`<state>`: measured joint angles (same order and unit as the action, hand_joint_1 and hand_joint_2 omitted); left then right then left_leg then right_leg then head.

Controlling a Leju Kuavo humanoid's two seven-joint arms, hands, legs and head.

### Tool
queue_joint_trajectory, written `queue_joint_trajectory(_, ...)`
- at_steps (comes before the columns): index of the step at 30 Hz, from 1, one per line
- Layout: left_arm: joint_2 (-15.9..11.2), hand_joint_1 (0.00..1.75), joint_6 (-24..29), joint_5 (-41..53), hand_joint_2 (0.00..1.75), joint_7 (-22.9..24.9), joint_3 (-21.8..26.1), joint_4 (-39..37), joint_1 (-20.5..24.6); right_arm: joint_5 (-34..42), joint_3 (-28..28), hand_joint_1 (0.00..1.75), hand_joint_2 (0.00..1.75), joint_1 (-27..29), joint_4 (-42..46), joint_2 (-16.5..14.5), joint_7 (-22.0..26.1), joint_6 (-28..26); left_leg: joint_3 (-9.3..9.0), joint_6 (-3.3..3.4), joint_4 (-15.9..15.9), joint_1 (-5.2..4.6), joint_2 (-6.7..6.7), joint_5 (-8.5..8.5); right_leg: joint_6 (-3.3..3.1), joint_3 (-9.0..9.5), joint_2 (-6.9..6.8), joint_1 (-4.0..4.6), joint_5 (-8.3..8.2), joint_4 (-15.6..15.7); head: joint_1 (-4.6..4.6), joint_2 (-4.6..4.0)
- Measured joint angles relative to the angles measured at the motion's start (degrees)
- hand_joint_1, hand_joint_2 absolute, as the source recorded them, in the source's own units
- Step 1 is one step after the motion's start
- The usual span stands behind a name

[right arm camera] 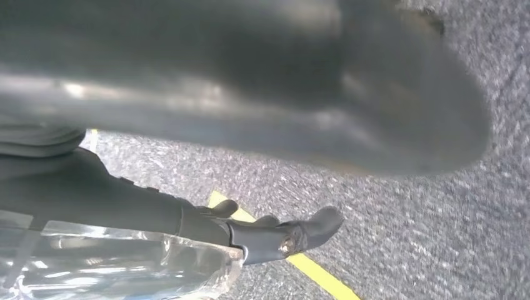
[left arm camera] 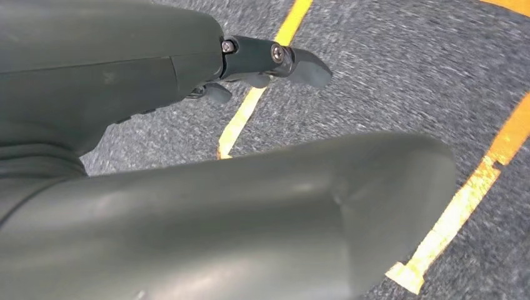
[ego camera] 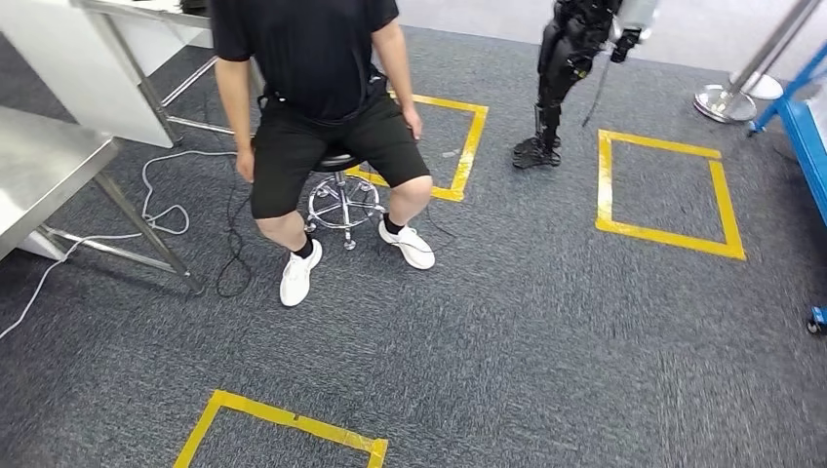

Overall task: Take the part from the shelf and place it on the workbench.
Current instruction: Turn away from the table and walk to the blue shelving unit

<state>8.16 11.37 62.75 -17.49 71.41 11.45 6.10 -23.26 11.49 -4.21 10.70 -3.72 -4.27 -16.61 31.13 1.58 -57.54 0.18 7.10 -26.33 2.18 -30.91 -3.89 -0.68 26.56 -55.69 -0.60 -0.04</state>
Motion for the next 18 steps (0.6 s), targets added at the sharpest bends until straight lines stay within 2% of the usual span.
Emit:
queue_joint_trajectory(1,0.03,0.00,0.00,0.01,0.00,0.01,0.00,-0.01,0.13,0.03,0.03,0.00,0.00,0.06,-0.01,0.09,0.01,0.00,-0.14,-0.29,-0.03,0.13,0.53,-0.09,-0.47,-0.15,0.76,-0.16,-0.17,0.00,0.09,0.01)
queue_joint_trajectory(2,0.04,0.00,-0.02,0.06,0.00,0.01,0.00,-0.01,0.24,0.08,0.08,0.00,0.00,0.14,-0.02,0.15,0.04,0.00,-0.16,-0.60,-0.41,0.39,0.22,-0.48,-0.82,-0.17,1.43,-0.39,-0.29,0.06,0.11,0.00)
queue_joint_trajectory(3,0.06,0.00,-0.09,0.22,0.00,0.02,-0.01,-0.01,0.28,0.13,0.14,0.00,0.00,0.17,-0.03,0.21,0.15,0.00,0.19,-0.89,-1.58,0.65,-0.86,-1.48,-1.29,-0.11,2.09,-0.61,-0.45,0.11,0.16,0.00)
queue_joint_trajectory(4,0.07,0.00,-0.25,0.47,0.00,0.06,-0.02,-0.01,0.24,0.19,0.22,0.00,0.00,0.16,-0.04,0.22,0.33,0.00,1.06,-1.13,-3.84,0.86,-2.52,-3.14,-1.81,-0.01,2.72,-0.82,-0.69,0.15,0.23,0.00)
queue_joint_trajectory(5,0.05,0.00,-0.44,0.91,0.00,0.10,-0.07,-0.01,0.16,0.27,0.32,0.00,0.00,0.12,-0.04,0.21,0.61,0.00,2.49,-1.26,-7.32,1.00,-4.50,-5.31,-2.20,-0.08,3.39,-0.77,-0.87,0.12,0.29,0.00)
queue_joint_trajectory(6,0.04,0.00,-0.67,1.48,0.00,0.12,-0.19,-0.01,0.05,0.40,0.43,0.00,0.00,0.06,-0.04,0.22,0.92,0.05,4.25,-1.26,-11.38,1.02,-5.87,-7.45,-2.55,-0.21,4.11,-0.58,-1.04,0.07,0.35,0.00)
queue_joint_trajectory(7,0.04,0.00,-0.86,1.96,0.00,0.12,-0.33,-0.02,-0.04,0.52,0.55,0.00,0.00,0.04,-0.04,0.22,1.20,0.14,5.83,-1.23,-14.85,1.02,-6.62,-8.84,-2.73,-0.32,4.91,-0.34,-1.14,0.03,0.37,0.00)
queue_joint_trajectory(8,0.03,0.00,-0.93,2.32,0.00,0.08,-0.46,-0.01,-0.10,0.62,0.68,0.00,0.00,0.08,-0.06,0.23,1.40,0.26,6.78,-1.12,-16.79,1.02,-6.99,-9.14,-2.78,-0.38,5.75,-0.12,-1.17,-0.04,0.37,0.00)
queue_joint_trajectory(9,0.00,0.00,-0.97,2.47,0.00,0.05,-0.55,-0.01,-0.12,0.64,0.80,0.00,0.00,0.15,-0.08,0.25,1.50,0.41,6.73,-0.95,-16.52,1.02,-7.16,-8.22,-2.81,-0.38,6.58,0.05,-1.19,-0.14,0.37,0.01)
queue_joint_trajectory(10,-0.04,0.00,-0.95,2.44,0.00,0.06,-0.57,0.00,-0.12,0.52,0.90,0.00,0.00,0.21,-0.10,0.26,1.48,0.55,5.61,-0.71,-13.97,1.02,-7.39,-6.30,-2.80,-0.35,7.42,0.17,-1.19,-0.26,0.37,0.01)
queue_joint_trajectory(12,-0.23,0.00,-0.84,2.46,0.00,0.17,-0.58,0.00,-0.11,0.00,0.97,0.00,0.00,0.22,-0.13,0.23,1.17,0.89,2.17,-0.08,-6.23,1.04,-9.89,-2.35,-2.72,-0.45,8.96,0.33,-1.21,-0.52,0.34,0.01)
queue_joint_trajectory(13,-0.31,0.00,-0.78,2.62,0.00,0.23,-0.61,0.00,-0.11,-0.33,0.97,0.00,0.00,0.16,-0.14,0.19,0.99,1.03,0.98,0.16,-3.37,0.97,-11.05,-1.25,-2.58,-0.66,9.66,0.37,-1.29,-0.62,0.34,0.00)
queue_joint_trajectory(14,-0.37,0.00,-0.70,2.84,0.00,0.34,-0.68,-0.01,-0.09,-0.60,0.97,0.00,0.00,0.12,-0.14,0.13,0.86,1.13,0.43,0.36,-1.87,0.82,-11.93,-0.86,-2.34,-0.96,10.23,0.35,-1.40,-0.66,0.34,0.00)
queue_joint_trajectory(15,-0.40,0.00,-0.63,3.07,0.00,0.43,-0.79,-0.01,-0.06,-0.78,0.97,0.00,0.00,0.12,-0.15,0.06,0.81,1.15,0.41,0.51,-1.58,0.60,-11.89,-0.92,-1.97,-1.28,10.78,0.31,-1.57,-0.63,0.36,0.00)
queue_joint_trajectory(16,-0.39,0.00,-0.60,3.33,0.00,0.51,-0.98,-0.01,-0.02,-0.94,0.97,0.00,0.00,0.18,-0.15,0.01,0.81,1.13,0.35,0.75,-1.23,0.42,-11.12,-0.68,-1.54,-1.68,11.35,0.20,-1.78,-0.46,0.41,0.00)
queue_joint_trajectory(17,-0.37,0.00,-0.57,3.51,0.00,0.58,-1.21,-0.01,0.02,-1.01,0.97,0.00,0.00,0.29,-0.16,-0.04,0.82,1.08,0.15,1.03,-0.64,0.43,-10.43,-0.28,-1.24,-1.96,11.01,0.19,-1.89,-0.55,0.39,0.00)
queue_joint_trajectory(18,-0.35,0.00,-0.56,3.64,0.00,0.59,-1.43,-0.01,0.06,-1.05,0.97,0.00,0.00,0.38,-0.16,-0.07,0.83,1.03,-0.16,1.31,0.08,0.46,-9.75,0.19,-1.06,-2.46,9.71,0.23,-1.69,-1.05,0.36,0.00)
